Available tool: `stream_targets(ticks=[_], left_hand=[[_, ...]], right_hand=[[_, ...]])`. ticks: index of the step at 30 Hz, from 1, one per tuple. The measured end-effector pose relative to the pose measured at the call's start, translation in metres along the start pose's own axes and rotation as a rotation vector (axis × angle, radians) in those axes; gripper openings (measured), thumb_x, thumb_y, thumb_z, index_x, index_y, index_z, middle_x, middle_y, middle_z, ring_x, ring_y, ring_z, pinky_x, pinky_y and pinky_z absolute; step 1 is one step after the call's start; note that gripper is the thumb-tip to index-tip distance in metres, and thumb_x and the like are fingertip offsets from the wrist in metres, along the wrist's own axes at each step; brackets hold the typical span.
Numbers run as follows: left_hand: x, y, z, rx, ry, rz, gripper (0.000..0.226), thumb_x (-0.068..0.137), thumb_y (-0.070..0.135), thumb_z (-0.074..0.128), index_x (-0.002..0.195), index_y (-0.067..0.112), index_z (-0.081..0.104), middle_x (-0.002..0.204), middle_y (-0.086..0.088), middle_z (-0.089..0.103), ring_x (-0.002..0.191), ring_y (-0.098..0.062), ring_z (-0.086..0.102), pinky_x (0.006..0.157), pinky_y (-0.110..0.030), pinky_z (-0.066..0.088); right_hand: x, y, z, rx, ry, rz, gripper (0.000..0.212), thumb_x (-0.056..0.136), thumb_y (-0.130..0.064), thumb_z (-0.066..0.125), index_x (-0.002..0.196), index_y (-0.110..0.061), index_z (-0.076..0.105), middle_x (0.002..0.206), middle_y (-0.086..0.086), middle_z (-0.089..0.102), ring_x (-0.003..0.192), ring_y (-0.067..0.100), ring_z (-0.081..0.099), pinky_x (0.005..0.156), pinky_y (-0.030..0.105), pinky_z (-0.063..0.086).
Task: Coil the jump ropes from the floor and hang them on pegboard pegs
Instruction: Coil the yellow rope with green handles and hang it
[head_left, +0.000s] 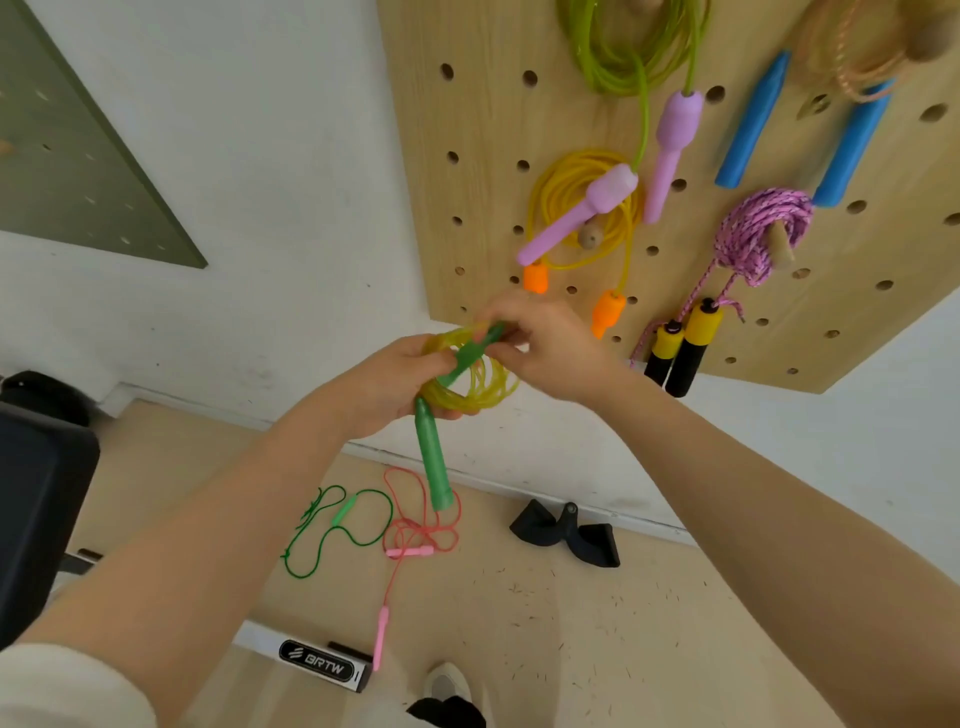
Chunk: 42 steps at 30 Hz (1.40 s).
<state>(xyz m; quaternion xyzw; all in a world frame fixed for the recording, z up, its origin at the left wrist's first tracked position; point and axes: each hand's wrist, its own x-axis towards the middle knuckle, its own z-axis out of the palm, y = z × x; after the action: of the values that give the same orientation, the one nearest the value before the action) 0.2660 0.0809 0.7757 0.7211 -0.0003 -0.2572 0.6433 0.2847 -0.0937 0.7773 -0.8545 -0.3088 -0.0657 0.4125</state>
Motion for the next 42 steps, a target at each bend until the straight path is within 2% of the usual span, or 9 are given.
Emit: stream_targets(ticks=[5, 10, 16, 21, 25, 29, 34, 39, 42], left_hand=[[-0.002, 0.003, -0.035, -0.014, 0.08, 0.091, 0.019, 0.096, 0.011, 0.043, 0.093, 0.018, 0.061, 0.069, 0.005, 0.061, 0.057, -0.011, 0.06, 0.052, -0.021, 0.05], [-0.004, -0.016, -0.07, -0.066, 0.123, -0.031, 0.019, 0.095, 0.014, 0.045, 0.086, 0.015, 0.062, 0.066, 0.002, 0.057, 0.045, -0.008, 0.053, 0.045, -0.021, 0.048], [0.008, -0.008, -0.095, -0.071, 0.124, 0.026, 0.013, 0.095, 0.018, 0.048, 0.098, 0.015, 0.06, 0.072, 0.004, 0.058, 0.048, -0.009, 0.053, 0.048, -0.02, 0.046], [0.031, 0.015, -0.11, -0.003, 0.105, 0.111, 0.015, 0.096, 0.015, 0.048, 0.103, 0.016, 0.061, 0.074, 0.004, 0.062, 0.057, -0.012, 0.054, 0.05, -0.019, 0.047], [0.046, 0.017, -0.136, 0.054, 0.273, 0.107, 0.01, 0.096, 0.012, 0.047, 0.095, 0.014, 0.057, 0.074, 0.001, 0.057, 0.052, -0.005, 0.056, 0.052, -0.017, 0.048], [0.051, 0.011, -0.166, 0.013, 0.48, 0.112, 0.016, 0.096, 0.014, 0.045, 0.086, 0.019, 0.058, 0.076, 0.002, 0.059, 0.054, -0.005, 0.056, 0.055, -0.02, 0.047], [0.046, 0.015, -0.186, -0.276, 0.585, 0.201, 0.015, 0.096, 0.013, 0.046, 0.094, 0.015, 0.06, 0.08, 0.001, 0.067, 0.048, -0.012, 0.057, 0.049, -0.02, 0.048], [0.041, 0.019, -0.208, -0.367, 0.521, 0.291, 0.02, 0.09, 0.001, 0.046, 0.078, 0.015, 0.055, 0.06, 0.006, 0.061, 0.043, -0.011, 0.042, 0.048, -0.018, 0.037], [0.05, 0.013, -0.218, -0.178, 0.608, 0.055, 0.006, 0.088, 0.01, 0.057, 0.084, 0.014, 0.058, 0.065, 0.007, 0.062, 0.053, -0.014, 0.046, 0.049, -0.02, 0.043]], right_hand=[[0.01, -0.005, 0.044, -0.75, -0.061, -0.366, 0.039, 0.07, 0.002, 0.046, 0.1, -0.015, 0.064, 0.131, 0.011, 0.052, 0.121, 0.027, 0.037, 0.093, 0.042, 0.03], [0.061, -0.025, 0.056, -0.301, -0.554, -0.098, 0.037, 0.091, 0.001, 0.044, 0.124, -0.008, 0.058, 0.148, 0.01, 0.035, 0.135, 0.025, 0.033, 0.108, 0.03, 0.025], [0.077, -0.012, 0.052, 0.164, -0.472, 0.132, 0.04, 0.097, -0.008, 0.043, 0.136, -0.018, 0.045, 0.143, -0.01, 0.017, 0.137, 0.001, 0.012, 0.098, -0.001, 0.022], [0.114, 0.003, 0.06, 0.576, -0.334, 0.391, 0.07, 0.088, -0.007, 0.059, 0.142, -0.028, 0.019, 0.125, -0.008, 0.048, 0.111, 0.007, 0.053, 0.088, 0.013, 0.043], [0.163, 0.011, 0.079, 0.395, -0.436, 0.392, 0.034, 0.087, -0.004, 0.055, 0.121, -0.009, 0.055, 0.101, 0.003, 0.063, 0.088, 0.009, 0.056, 0.081, 0.021, 0.043], [0.199, 0.009, 0.107, 0.632, -0.578, 0.459, 0.033, 0.085, -0.009, 0.049, 0.118, -0.011, 0.05, 0.101, 0.0, 0.056, 0.096, 0.014, 0.053, 0.088, 0.027, 0.04], [0.215, 0.002, 0.12, 0.517, -0.677, 0.262, 0.035, 0.093, -0.055, 0.021, 0.091, -0.031, 0.047, 0.072, -0.001, 0.037, 0.061, 0.01, 0.031, 0.06, 0.021, 0.031], [0.231, 0.021, 0.118, 0.198, -0.671, 0.455, 0.069, 0.094, -0.058, 0.01, 0.121, -0.009, 0.05, 0.079, -0.006, 0.048, 0.078, 0.016, 0.044, 0.075, 0.024, 0.034], [0.249, 0.019, 0.145, 0.012, -0.736, 0.48, 0.062, 0.098, -0.05, 0.015, 0.11, -0.006, 0.057, 0.107, 0.007, 0.06, 0.099, 0.024, 0.055, 0.099, 0.032, 0.036]])
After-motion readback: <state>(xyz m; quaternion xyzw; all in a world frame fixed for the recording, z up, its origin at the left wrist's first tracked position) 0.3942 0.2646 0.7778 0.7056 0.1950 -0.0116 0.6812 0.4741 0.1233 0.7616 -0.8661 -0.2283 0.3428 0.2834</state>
